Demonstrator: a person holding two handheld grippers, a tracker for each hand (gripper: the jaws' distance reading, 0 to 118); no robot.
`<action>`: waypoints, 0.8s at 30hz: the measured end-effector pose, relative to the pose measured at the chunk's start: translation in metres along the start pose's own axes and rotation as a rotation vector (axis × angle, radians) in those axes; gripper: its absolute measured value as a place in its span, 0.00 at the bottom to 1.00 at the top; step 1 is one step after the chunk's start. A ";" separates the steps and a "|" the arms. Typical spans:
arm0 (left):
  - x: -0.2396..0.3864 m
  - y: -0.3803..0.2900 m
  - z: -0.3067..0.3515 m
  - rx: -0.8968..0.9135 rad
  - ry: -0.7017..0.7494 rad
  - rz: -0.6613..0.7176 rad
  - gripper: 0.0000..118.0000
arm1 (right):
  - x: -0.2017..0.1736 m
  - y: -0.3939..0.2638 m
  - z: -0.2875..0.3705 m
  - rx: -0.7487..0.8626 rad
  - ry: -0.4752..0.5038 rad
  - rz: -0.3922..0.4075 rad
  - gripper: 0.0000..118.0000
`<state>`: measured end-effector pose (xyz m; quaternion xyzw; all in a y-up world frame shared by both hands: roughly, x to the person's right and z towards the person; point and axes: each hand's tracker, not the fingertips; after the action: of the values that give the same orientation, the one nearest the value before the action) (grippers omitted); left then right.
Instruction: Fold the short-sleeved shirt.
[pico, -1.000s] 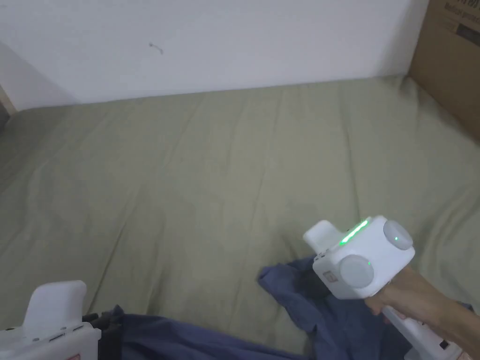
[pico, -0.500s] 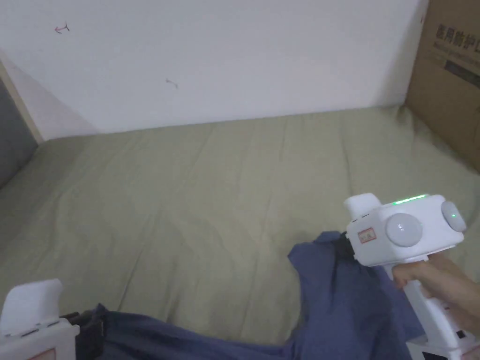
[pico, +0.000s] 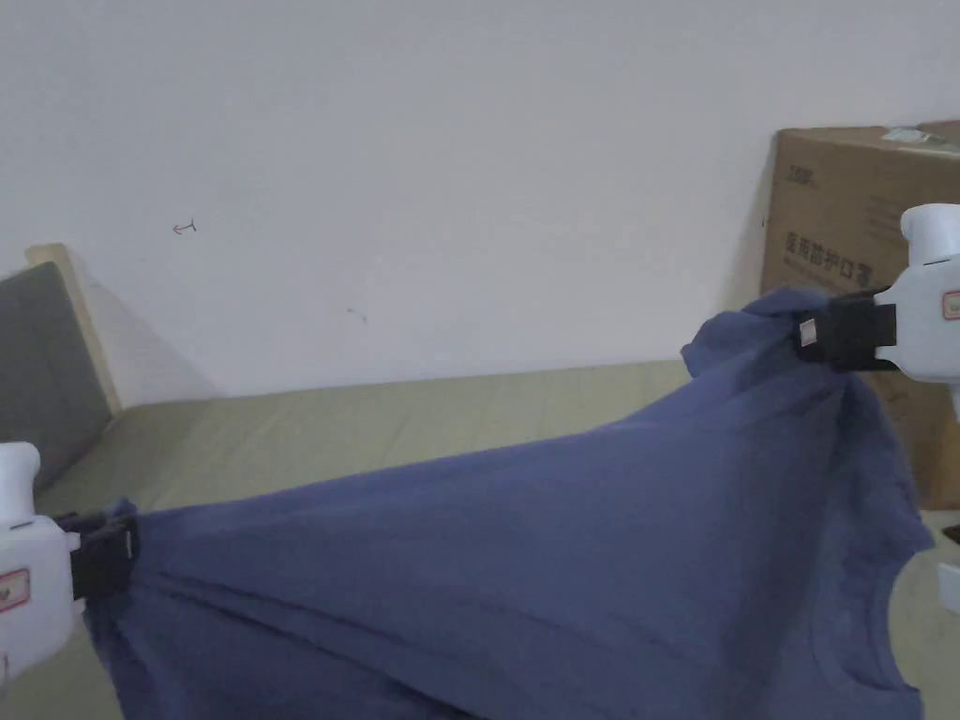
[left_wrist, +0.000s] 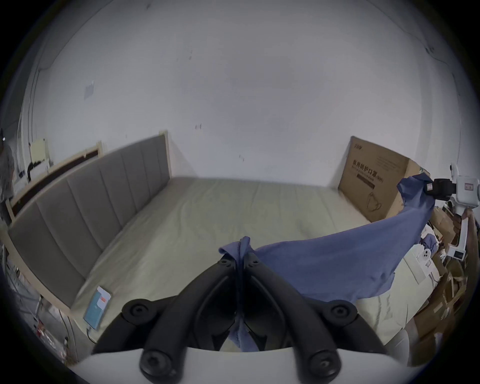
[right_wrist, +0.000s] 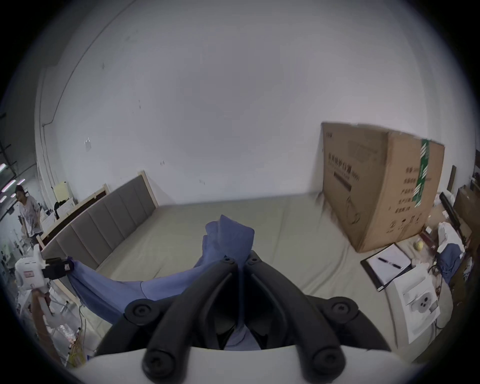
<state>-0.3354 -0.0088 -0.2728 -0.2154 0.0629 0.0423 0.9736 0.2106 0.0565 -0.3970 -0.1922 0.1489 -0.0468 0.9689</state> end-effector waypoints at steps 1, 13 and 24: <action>0.004 0.010 0.004 0.011 0.002 -0.009 0.02 | -0.001 0.004 0.009 0.016 -0.001 0.006 0.00; 0.011 0.142 -0.033 0.098 0.014 -0.060 0.02 | 0.001 0.081 -0.008 0.063 -0.035 -0.114 0.00; 0.035 0.291 -0.119 0.186 0.075 -0.104 0.02 | -0.005 0.226 -0.081 0.152 -0.092 -0.148 0.00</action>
<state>-0.3451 0.2054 -0.5047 -0.1286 0.0916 -0.0225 0.9872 0.1885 0.2365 -0.5544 -0.1306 0.0856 -0.1204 0.9804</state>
